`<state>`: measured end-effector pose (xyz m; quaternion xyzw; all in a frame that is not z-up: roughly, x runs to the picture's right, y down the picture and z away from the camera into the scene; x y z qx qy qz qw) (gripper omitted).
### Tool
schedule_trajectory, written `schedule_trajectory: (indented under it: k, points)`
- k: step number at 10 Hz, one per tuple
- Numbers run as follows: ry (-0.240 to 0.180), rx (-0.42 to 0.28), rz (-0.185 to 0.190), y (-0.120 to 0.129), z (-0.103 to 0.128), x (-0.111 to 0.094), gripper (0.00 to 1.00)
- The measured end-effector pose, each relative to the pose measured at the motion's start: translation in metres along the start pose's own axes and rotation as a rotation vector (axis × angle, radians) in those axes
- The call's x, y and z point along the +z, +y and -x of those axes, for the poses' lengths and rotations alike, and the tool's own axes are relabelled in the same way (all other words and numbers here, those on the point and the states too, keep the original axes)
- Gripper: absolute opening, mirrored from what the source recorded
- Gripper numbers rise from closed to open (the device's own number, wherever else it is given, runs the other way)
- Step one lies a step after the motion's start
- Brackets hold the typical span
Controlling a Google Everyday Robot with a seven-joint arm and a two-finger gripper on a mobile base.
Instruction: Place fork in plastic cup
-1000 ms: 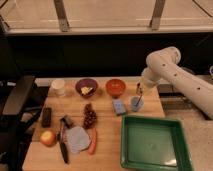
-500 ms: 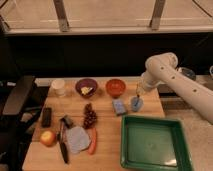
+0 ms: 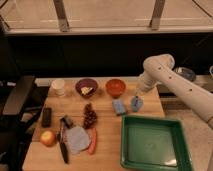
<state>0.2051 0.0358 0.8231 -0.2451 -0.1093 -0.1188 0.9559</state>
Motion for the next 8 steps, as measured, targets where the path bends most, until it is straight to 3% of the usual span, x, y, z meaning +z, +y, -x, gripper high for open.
schedule_trajectory:
  k: [2,5,8]
  points:
    - [-0.009,-0.003,0.015,0.001,0.003,0.004,0.80]
    - [-0.057,-0.009,0.035,-0.001,0.011,0.032,0.80]
    - [-0.063,-0.008,0.040,0.001,0.011,0.033,0.80]
